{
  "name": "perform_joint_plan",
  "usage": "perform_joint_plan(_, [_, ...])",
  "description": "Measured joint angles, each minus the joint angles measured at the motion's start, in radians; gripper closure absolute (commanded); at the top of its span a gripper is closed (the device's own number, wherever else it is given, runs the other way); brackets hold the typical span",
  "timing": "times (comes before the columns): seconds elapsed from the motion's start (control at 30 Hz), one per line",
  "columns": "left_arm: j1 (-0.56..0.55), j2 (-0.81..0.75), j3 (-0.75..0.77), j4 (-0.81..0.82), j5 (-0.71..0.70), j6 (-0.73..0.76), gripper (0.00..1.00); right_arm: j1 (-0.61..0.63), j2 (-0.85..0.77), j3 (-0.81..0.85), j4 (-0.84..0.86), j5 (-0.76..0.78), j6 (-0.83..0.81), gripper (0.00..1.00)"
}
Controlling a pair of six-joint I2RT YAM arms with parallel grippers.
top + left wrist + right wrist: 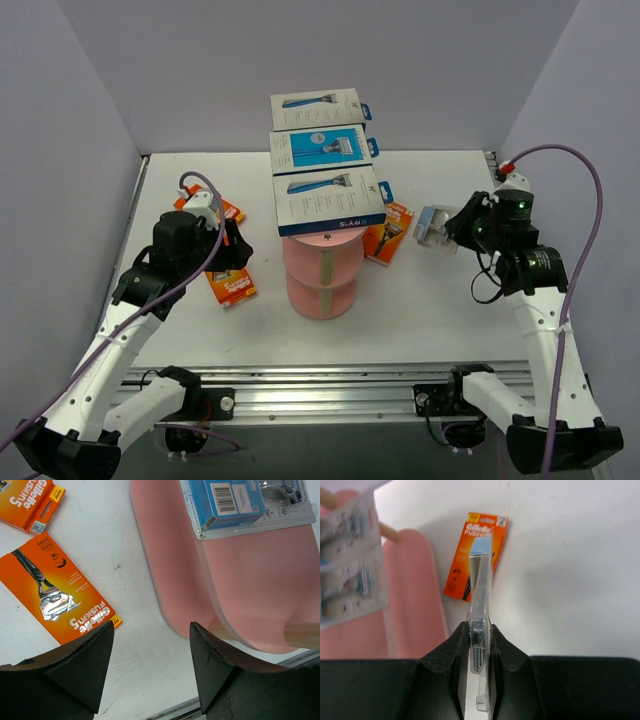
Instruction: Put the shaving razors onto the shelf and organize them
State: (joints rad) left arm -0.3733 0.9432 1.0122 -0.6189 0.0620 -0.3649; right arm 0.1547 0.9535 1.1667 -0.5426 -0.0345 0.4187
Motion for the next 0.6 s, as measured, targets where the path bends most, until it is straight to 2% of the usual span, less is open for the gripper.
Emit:
perform_joint_plan(0.1, [0.002,-0.019,-0.016,0.034,-0.001,0.004,0.30,-0.201,0.039,-0.016,0.069,-0.169,-0.003,1.00])
perform_joint_plan(0.23, [0.002,-0.058,-0.063,0.082,-0.001,0.010,0.30,-0.399,0.065,-0.056,0.137,-0.403,0.004,1.00])
perform_joint_plan(0.33, [0.002,-0.065,-0.084,0.087,-0.002,0.016,0.30,-0.441,0.062,-0.080,0.175,-0.534,0.027,1.00])
perform_joint_plan(0.6, [0.002,-0.100,-0.093,0.087,-0.029,0.042,0.29,-0.441,-0.026,-0.175,0.362,-0.817,0.159,1.00])
